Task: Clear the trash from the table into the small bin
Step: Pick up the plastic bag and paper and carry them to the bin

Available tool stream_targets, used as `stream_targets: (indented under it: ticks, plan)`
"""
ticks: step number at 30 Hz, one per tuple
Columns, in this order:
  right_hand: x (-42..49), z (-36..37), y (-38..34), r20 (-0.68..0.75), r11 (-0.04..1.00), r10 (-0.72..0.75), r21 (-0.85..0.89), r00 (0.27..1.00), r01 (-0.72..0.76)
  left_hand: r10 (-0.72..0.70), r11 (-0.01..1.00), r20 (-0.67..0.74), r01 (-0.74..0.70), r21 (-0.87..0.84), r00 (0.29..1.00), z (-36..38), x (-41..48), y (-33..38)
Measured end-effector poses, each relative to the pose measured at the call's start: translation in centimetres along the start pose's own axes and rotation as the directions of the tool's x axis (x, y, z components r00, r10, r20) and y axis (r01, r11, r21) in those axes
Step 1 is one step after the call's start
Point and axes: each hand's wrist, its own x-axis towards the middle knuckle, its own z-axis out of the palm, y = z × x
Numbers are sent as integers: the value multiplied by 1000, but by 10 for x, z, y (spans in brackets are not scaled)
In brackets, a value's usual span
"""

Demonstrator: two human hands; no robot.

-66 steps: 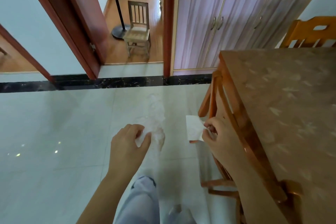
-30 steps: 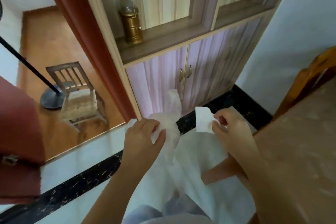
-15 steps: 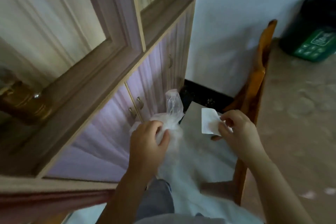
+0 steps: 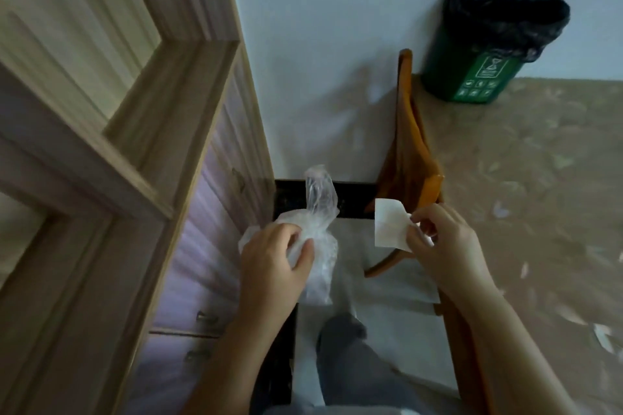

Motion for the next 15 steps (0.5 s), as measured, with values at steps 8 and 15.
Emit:
stream_targets:
  ticks: [8, 15]
  plan:
    - [129, -11, 40, -103, 999, 48, 6, 994, -48, 116, 993, -6, -116, 24, 993, 55, 145, 8]
    - [216, -36, 85, -213, 990, 133, -20, 968, -140, 223, 974, 16, -223, -27, 975, 105, 251, 28]
